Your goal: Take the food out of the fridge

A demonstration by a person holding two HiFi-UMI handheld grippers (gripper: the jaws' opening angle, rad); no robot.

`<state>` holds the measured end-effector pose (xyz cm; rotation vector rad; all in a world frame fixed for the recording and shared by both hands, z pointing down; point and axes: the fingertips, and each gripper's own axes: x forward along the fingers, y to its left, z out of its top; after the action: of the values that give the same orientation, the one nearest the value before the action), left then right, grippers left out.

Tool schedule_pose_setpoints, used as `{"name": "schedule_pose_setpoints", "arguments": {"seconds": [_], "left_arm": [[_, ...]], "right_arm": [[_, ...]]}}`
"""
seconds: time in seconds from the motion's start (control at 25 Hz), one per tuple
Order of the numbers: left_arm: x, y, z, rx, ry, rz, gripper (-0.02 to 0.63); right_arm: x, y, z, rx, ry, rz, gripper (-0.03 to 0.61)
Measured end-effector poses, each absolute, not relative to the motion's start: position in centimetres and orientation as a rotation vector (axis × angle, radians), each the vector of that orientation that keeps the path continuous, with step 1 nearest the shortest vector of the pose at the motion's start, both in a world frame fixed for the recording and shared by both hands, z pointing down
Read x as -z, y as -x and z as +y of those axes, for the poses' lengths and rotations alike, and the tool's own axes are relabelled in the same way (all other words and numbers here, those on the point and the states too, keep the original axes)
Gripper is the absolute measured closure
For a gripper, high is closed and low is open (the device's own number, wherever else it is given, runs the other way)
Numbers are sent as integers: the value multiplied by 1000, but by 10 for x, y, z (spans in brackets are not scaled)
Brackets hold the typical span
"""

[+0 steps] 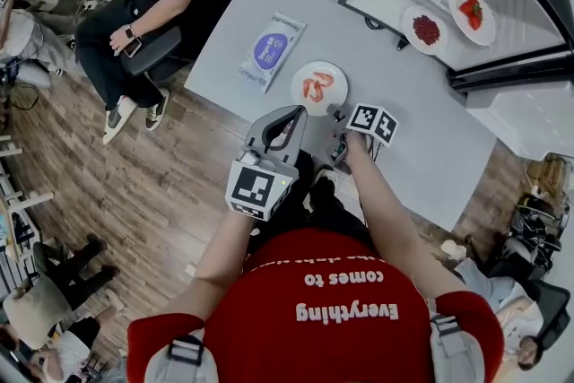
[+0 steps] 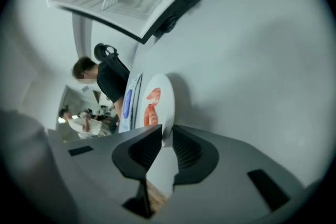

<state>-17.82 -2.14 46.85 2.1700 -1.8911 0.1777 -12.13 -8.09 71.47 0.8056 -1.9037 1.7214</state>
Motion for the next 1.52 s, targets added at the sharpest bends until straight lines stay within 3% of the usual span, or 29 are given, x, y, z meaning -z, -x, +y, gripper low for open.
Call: {"name": "schedule_pose_setpoints", "arguments": {"seconds": [0.24, 0.4, 0.56, 0.68, 0.88, 1.52], "left_arm": [[-469, 181, -24, -176, -2188, -1879, 615], [-463, 186, -27, -166, -2201, -1895, 615], [-452, 191, -31, -151, -2215, -1926, 615], [-442, 193, -36, -134, -2228, -1948, 615], [-427, 185, -44, -103, -2273, -1947, 615], [-434, 148, -59, -139, -2347, -1817, 615]], "right_arm": [[-710, 119, -90, -1024, -839, -1897, 477], [-685, 119, -100, -751, -882, -1941, 471], [-620, 128, -100, -918, -886, -2199, 477], [-552, 136, -94, -1093, -795, -2511, 545], [-481, 121, -82, -1193, -746, -2793, 566], [-470, 88, -73, -1331, -855, -2776, 566]]}}
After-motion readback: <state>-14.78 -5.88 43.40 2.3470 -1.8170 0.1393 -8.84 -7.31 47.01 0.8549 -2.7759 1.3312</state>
